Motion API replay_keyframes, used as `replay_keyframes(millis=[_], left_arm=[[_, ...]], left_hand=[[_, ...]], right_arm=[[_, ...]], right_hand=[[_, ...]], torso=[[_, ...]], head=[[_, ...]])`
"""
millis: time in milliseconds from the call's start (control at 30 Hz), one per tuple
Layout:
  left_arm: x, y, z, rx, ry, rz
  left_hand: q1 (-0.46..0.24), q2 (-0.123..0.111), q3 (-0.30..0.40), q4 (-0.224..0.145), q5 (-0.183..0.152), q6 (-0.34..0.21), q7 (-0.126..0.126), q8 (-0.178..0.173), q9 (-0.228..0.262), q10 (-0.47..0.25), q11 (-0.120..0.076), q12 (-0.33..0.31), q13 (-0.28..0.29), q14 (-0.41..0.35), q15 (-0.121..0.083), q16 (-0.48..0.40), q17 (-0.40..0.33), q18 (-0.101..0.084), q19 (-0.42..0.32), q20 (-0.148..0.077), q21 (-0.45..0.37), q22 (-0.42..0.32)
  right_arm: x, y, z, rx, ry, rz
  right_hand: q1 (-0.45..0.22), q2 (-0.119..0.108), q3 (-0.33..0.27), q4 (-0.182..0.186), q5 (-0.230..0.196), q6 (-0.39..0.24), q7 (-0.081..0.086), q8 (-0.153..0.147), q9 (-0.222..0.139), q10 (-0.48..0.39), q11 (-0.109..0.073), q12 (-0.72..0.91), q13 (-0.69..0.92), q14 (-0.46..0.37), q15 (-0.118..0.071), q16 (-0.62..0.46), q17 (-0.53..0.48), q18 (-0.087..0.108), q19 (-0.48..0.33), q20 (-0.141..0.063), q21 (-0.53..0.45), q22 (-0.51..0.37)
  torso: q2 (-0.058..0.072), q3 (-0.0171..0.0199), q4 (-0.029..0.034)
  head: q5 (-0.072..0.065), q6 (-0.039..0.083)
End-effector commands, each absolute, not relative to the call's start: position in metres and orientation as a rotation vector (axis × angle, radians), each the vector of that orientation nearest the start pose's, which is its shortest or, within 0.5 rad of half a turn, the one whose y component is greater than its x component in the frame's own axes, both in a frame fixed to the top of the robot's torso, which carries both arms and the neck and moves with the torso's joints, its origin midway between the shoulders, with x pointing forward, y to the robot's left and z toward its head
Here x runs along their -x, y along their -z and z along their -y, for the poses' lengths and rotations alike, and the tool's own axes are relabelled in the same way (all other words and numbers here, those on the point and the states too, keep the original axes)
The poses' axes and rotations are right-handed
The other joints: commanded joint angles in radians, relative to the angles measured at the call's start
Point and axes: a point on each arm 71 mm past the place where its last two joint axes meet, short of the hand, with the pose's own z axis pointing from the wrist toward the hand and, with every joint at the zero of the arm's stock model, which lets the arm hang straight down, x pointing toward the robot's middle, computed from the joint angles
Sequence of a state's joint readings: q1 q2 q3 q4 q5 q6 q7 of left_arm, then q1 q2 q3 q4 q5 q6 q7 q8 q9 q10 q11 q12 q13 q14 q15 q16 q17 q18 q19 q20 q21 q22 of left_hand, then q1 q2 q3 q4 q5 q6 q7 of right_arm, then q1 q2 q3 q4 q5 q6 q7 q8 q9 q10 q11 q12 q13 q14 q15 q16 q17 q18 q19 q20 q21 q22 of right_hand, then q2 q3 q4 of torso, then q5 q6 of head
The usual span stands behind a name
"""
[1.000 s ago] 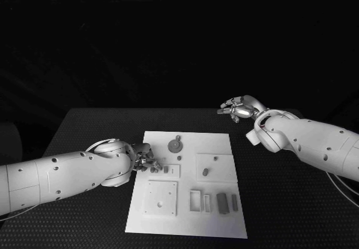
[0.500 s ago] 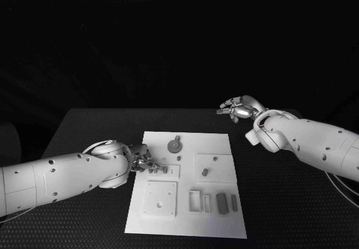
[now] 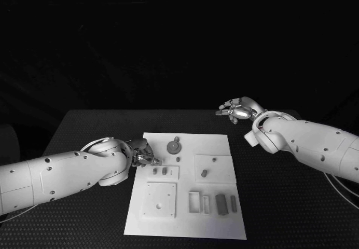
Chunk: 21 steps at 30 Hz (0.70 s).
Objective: Assemble the parts on the task board
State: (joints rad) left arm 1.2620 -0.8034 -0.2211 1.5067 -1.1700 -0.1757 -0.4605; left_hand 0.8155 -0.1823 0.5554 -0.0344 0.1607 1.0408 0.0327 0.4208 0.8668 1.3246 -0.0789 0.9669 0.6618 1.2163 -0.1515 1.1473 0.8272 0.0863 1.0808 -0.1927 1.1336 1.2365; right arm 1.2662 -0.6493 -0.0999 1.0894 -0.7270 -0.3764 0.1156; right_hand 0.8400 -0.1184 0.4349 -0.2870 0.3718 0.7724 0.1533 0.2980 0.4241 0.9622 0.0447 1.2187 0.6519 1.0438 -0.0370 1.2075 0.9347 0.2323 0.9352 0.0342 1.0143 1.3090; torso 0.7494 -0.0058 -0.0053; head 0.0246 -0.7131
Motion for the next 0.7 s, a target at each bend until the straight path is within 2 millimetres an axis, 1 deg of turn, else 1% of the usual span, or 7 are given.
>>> replay_keyframes(millis=[33,167,233,333,433,533,700], left_arm=[[-0.478,0.232,-0.202,0.196,0.529,-1.987],[-0.480,0.222,-0.191,0.160,0.667,-1.853],[-0.481,0.218,-0.187,0.143,0.710,-1.803],[-0.483,0.215,-0.179,0.090,0.774,-1.755],[-0.485,0.215,-0.170,0.008,0.808,-1.729],[-0.487,0.215,-0.159,-0.110,0.826,-1.700],[-0.489,0.220,-0.148,-0.272,0.815,-1.662]], left_hand=[[0.030,0.038,-0.006,-0.050,0.034,-0.038,0.017,-0.011,-0.013,-0.060,0.015,-0.031,-0.012,-0.053,0.012,-0.030,-0.016,0.052,-0.046,-0.021,-0.034,-0.009],[0.120,0.057,0.015,-0.151,0.054,-0.082,0.044,-0.020,-0.040,-0.167,0.046,-0.091,-0.048,-0.158,0.056,-0.082,-0.052,0.024,-0.139,0.004,-0.100,-0.026],[0.173,0.060,0.035,-0.196,0.053,-0.094,0.062,-0.029,-0.069,-0.231,0.071,-0.156,-0.096,-0.224,0.099,-0.130,-0.092,0.001,-0.210,0.040,-0.150,-0.035],[0.233,0.049,0.042,-0.234,0.036,-0.104,0.074,-0.050,-0.113,-0.247,0.096,-0.247,-0.172,-0.252,0.128,-0.154,-0.129,-0.001,-0.245,0.068,-0.171,-0.029],[0.308,0.027,0.054,-0.248,0.001,-0.118,0.075,-0.080,-0.150,-0.276,0.140,-0.388,-0.264,-0.267,0.143,-0.177,-0.160,0.001,-0.270,0.085,-0.185,-0.020],[0.346,0.008,0.043,-0.250,-0.036,-0.129,0.073,-0.112,-0.182,-0.266,0.156,-0.503,-0.330,-0.265,0.145,-0.174,-0.175,0.004,-0.269,0.089,-0.189,-0.012],[0.372,-0.005,0.029,-0.252,-0.059,-0.127,0.061,-0.140,-0.215,-0.240,0.154,-0.622,-0.382,-0.252,0.140,-0.161,-0.189,0.004,-0.259,0.084,-0.190,0.002]], right_arm=[[-0.566,0.190,0.239,-0.504,-0.864,-1.604],[-0.566,0.190,0.239,-0.505,-0.862,-1.604],[-0.566,0.190,0.240,-0.506,-0.861,-1.604],[-0.566,0.190,0.241,-0.507,-0.858,-1.603],[-0.567,0.190,0.241,-0.507,-0.858,-1.603],[-0.566,0.190,0.241,-0.507,-0.858,-1.603],[-0.567,0.190,0.240,-0.506,-0.860,-1.604]], right_hand=[[-0.007,-0.001,-0.004,-0.001,0.004,0.032,0.027,0.006,-0.001,-0.160,0.025,0.006,-0.001,-0.009,0.000,0.007,-0.001,0.029,-0.002,0.002,-0.007,0.014],[-0.007,0.000,-0.004,-0.001,0.004,0.032,0.027,0.006,-0.001,-0.160,0.025,0.007,-0.001,-0.009,0.000,0.007,-0.002,0.029,-0.002,0.002,-0.007,0.014],[-0.006,0.000,-0.003,-0.001,0.004,0.032,0.027,0.006,-0.001,-0.160,0.025,0.007,-0.002,-0.009,0.000,0.007,-0.002,0.029,-0.002,0.002,-0.007,0.014],[-0.006,0.000,-0.003,-0.001,0.004,0.032,0.027,0.006,-0.001,-0.160,0.025,0.007,-0.002,-0.009,0.000,0.007,-0.002,0.029,-0.002,0.002,-0.006,0.014],[-0.006,0.000,-0.003,-0.001,0.004,0.032,0.027,0.006,-0.001,-0.160,0.025,0.007,-0.002,-0.009,0.000,0.007,-0.002,0.029,-0.002,0.002,-0.006,0.014],[-0.006,0.000,-0.003,-0.001,0.003,0.032,0.027,0.006,-0.001,-0.160,0.025,0.007,-0.002,-0.009,0.000,0.007,-0.002,0.029,-0.002,0.002,-0.006,0.014],[-0.006,0.000,-0.003,-0.001,0.003,0.033,0.027,0.007,-0.001,-0.160,0.025,0.007,-0.002,-0.009,0.000,0.007,-0.002,0.029,-0.002,0.002,-0.006,0.014]], torso=[[0.001,0.0005,-0.0004],[0.001,0.0004,-0.0010],[0.001,0.0002,-0.0005],[0.001,0.0004,0.0011],[0.000,0.0002,0.0026],[0.001,-0.0005,0.0014],[0.002,-0.0007,-0.0021]], head=[[-0.002,0.002],[-0.005,0.005],[-0.006,0.007],[-0.008,0.006],[-0.010,0.008],[-0.011,0.010],[-0.011,0.010]])
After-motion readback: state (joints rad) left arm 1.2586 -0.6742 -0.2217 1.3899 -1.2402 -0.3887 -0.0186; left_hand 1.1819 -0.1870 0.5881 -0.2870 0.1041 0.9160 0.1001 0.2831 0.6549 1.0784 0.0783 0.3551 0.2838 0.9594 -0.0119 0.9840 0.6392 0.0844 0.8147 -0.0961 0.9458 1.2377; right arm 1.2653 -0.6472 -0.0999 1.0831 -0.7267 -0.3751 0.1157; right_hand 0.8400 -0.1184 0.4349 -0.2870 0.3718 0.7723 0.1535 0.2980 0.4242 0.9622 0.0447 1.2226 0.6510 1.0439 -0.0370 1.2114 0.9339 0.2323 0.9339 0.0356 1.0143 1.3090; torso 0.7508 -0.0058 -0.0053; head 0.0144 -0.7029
